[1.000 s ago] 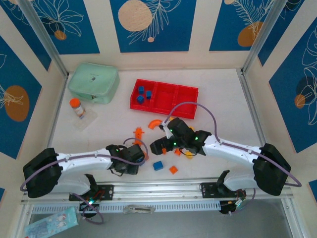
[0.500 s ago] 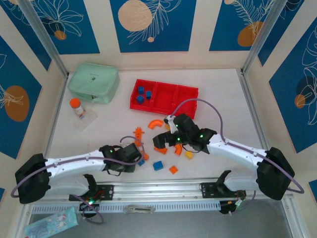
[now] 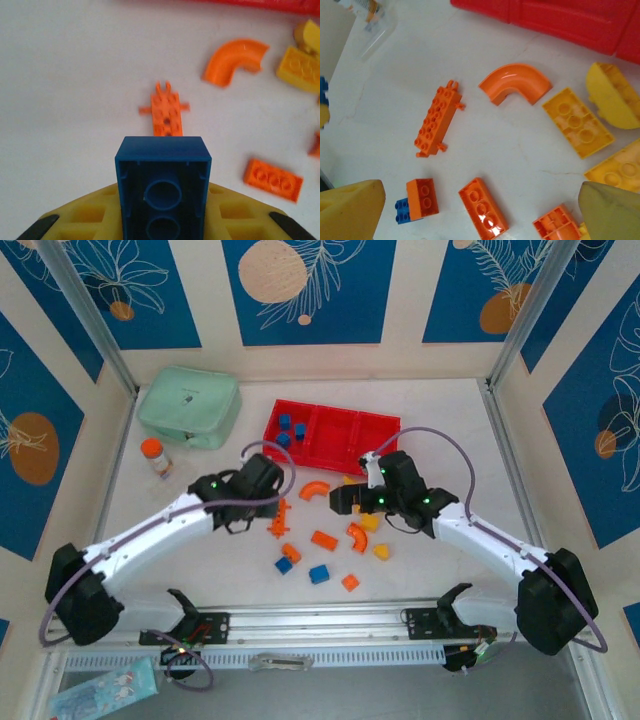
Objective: Sort the legos into containers by color
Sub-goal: Place the lego in the container.
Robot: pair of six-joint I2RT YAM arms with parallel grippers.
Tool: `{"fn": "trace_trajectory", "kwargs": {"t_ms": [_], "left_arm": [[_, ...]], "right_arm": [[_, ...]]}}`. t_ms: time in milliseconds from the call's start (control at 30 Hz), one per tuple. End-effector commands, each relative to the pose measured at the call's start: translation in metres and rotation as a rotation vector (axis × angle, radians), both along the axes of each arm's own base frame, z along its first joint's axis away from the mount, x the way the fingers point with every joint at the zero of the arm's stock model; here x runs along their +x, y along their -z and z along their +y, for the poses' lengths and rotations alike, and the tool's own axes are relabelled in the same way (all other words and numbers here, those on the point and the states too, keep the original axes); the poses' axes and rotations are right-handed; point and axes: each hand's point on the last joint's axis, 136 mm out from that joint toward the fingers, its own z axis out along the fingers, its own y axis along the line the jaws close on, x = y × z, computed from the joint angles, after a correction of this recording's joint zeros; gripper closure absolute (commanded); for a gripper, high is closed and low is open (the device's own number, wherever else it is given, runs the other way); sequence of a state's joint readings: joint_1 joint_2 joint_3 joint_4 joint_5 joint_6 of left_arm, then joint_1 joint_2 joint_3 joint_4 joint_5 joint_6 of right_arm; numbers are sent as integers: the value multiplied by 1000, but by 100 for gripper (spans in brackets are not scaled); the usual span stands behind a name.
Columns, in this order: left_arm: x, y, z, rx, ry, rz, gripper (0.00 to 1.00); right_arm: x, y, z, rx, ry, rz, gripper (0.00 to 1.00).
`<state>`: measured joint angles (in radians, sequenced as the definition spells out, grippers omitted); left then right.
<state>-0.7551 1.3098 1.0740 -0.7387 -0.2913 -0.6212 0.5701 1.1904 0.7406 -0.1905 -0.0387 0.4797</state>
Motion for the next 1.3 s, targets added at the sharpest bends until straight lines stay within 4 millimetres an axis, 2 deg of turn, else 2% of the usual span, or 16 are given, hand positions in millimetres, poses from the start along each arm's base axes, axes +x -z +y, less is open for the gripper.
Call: {"fn": "trace_trajectory", "kwargs": {"t_ms": [0, 233, 333, 533, 667, 767, 867, 967, 1067, 1267], "left_arm": [[38, -11, -9, 16, 51, -40, 71], [126, -8, -19, -14, -9, -62, 71], [160, -5, -30, -68, -27, -76, 71], [213, 16, -38, -65, -44, -44, 70], [233, 36, -36, -54, -62, 6, 62], [241, 35, -38, -48, -49, 0, 52], [244, 22, -39, -53, -36, -28, 47], [238, 8, -38, -62, -29, -35, 44], [221, -3, -39, -106, -16, -28, 44], [157, -15, -34, -179, 25, -20, 42]], "right_arm": [[5, -25, 1, 49, -7, -31, 1], [19, -28, -5, 43, 15, -58, 1], [23, -28, -7, 34, 17, -58, 1], [30, -29, -4, 41, 10, -53, 1], [33, -30, -1, 48, 3, -49, 1], [34, -31, 0, 49, 4, -51, 1], [35, -32, 1, 54, 2, -50, 1], [35, -34, 3, 56, -6, -42, 1], [33, -35, 5, 51, -14, -40, 1], [19, -23, 8, 11, -46, 10, 1]]}}
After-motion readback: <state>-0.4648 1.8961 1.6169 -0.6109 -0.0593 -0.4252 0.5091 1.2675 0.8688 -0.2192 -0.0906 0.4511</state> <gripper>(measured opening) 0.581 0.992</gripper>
